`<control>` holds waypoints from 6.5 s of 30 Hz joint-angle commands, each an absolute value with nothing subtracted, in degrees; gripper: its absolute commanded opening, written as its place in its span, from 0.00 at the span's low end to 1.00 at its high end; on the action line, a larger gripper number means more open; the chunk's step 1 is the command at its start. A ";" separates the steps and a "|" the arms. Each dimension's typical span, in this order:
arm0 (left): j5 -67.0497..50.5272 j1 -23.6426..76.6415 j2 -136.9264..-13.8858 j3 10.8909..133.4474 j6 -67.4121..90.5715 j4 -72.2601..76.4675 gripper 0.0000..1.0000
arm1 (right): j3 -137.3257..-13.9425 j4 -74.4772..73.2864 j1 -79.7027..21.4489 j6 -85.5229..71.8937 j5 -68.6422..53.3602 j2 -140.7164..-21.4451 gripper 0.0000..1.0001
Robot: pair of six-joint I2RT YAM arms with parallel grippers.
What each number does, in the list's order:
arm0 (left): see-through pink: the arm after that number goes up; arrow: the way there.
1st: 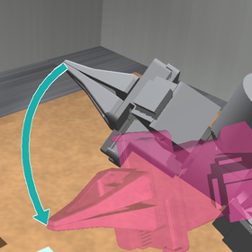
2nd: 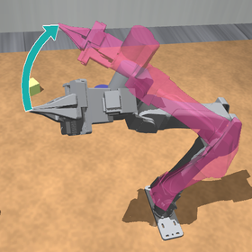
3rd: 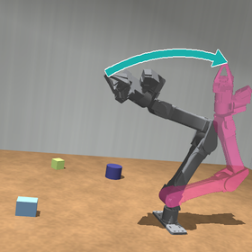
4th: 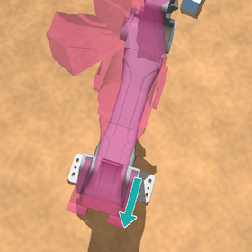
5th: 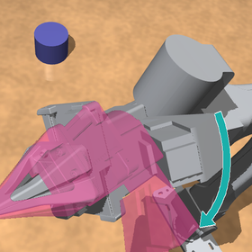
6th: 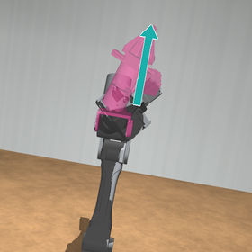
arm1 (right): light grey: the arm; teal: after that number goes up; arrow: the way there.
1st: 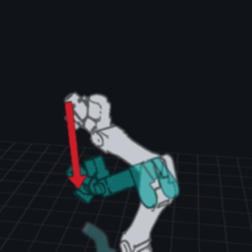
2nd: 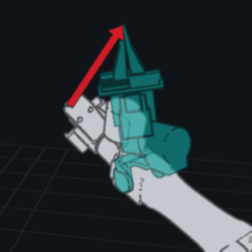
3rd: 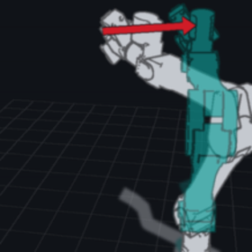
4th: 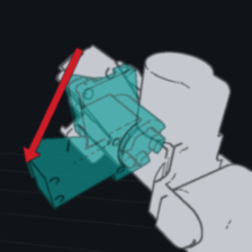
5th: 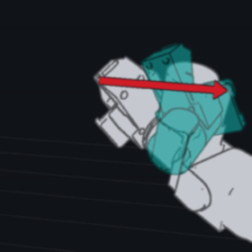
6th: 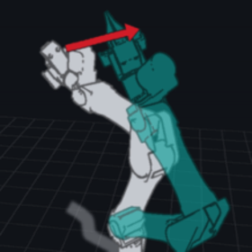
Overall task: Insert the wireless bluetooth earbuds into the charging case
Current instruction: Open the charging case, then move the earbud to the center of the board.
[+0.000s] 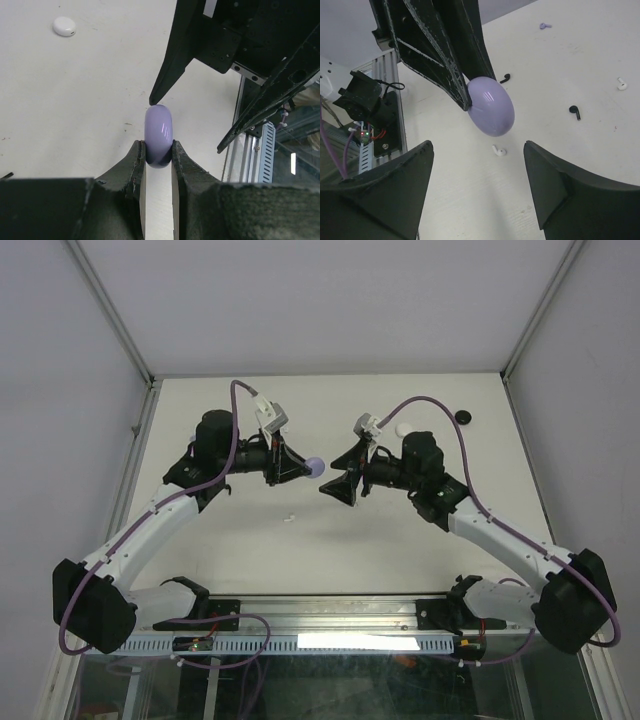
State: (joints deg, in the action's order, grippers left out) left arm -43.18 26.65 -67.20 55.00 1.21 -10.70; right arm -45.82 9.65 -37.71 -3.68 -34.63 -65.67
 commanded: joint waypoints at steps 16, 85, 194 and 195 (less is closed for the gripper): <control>-56.21 26.98 -68.40 58.48 2.29 -4.21 0.00 | -48.24 20.11 -34.37 -8.09 -50.34 -70.89 0.59; -48.69 29.41 -73.11 69.85 -10.11 -30.36 0.00 | -44.30 39.77 -34.37 -16.62 -58.00 -73.50 0.47; 15.37 -14.02 -73.95 47.22 31.67 -31.99 0.59 | -25.65 34.30 -38.50 2.30 -24.30 -64.04 0.00; 15.54 -15.23 -74.92 47.53 31.04 -31.42 0.59 | -25.59 34.14 -38.95 2.74 -23.66 -64.03 0.00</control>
